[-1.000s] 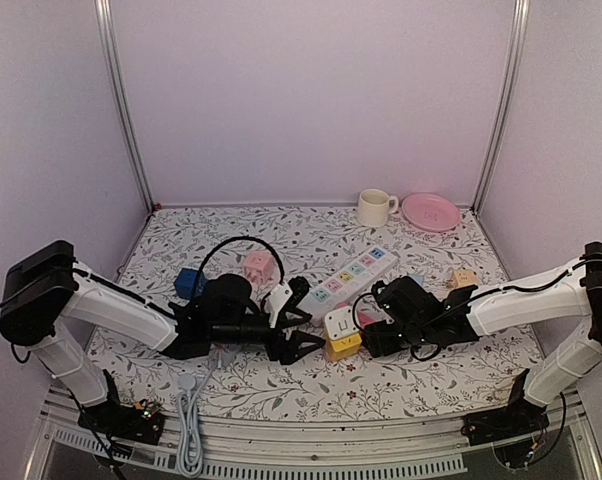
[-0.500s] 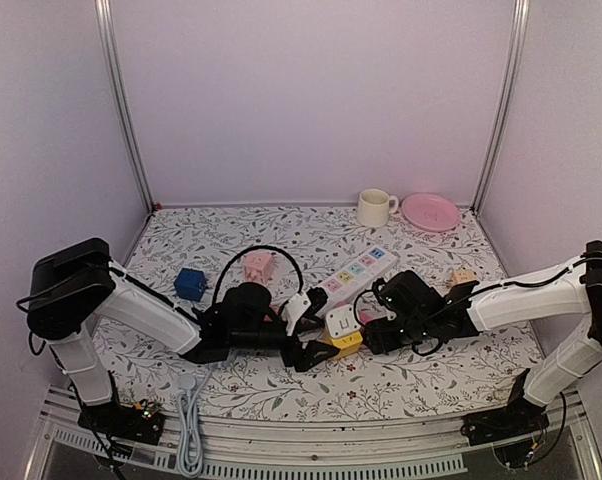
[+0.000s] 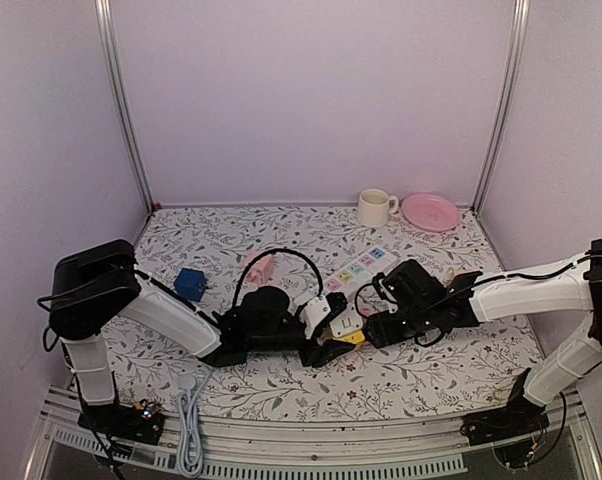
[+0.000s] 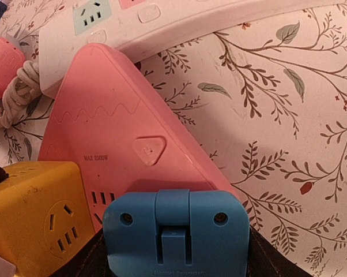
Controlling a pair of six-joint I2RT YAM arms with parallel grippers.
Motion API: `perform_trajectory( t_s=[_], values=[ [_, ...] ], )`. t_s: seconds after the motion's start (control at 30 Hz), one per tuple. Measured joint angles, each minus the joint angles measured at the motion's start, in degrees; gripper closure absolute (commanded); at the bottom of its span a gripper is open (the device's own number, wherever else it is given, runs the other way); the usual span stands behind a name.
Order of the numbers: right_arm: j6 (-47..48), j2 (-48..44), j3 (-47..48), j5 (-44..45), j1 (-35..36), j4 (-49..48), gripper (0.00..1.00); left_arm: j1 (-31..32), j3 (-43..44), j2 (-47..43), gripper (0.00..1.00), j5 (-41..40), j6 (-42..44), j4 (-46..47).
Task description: Pull the plug off the socket
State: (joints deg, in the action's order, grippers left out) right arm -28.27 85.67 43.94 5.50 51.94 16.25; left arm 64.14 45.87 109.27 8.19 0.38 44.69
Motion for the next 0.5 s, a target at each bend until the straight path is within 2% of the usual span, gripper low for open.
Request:
perform_trajectory(
  t_s=[0.13, 0.5],
  values=[
    [0.5, -0.7, 1.0, 0.4, -0.2, 1.7, 0.72, 0.1, 0.2, 0.0, 0.52, -1.3, 0.5, 0.0],
    [2.5, -2.1, 3.3, 3.1, -0.3, 4.8, 0.75, 0.2, 1.1, 0.0, 0.53, -3.5, 0.0, -0.2]
  ],
)
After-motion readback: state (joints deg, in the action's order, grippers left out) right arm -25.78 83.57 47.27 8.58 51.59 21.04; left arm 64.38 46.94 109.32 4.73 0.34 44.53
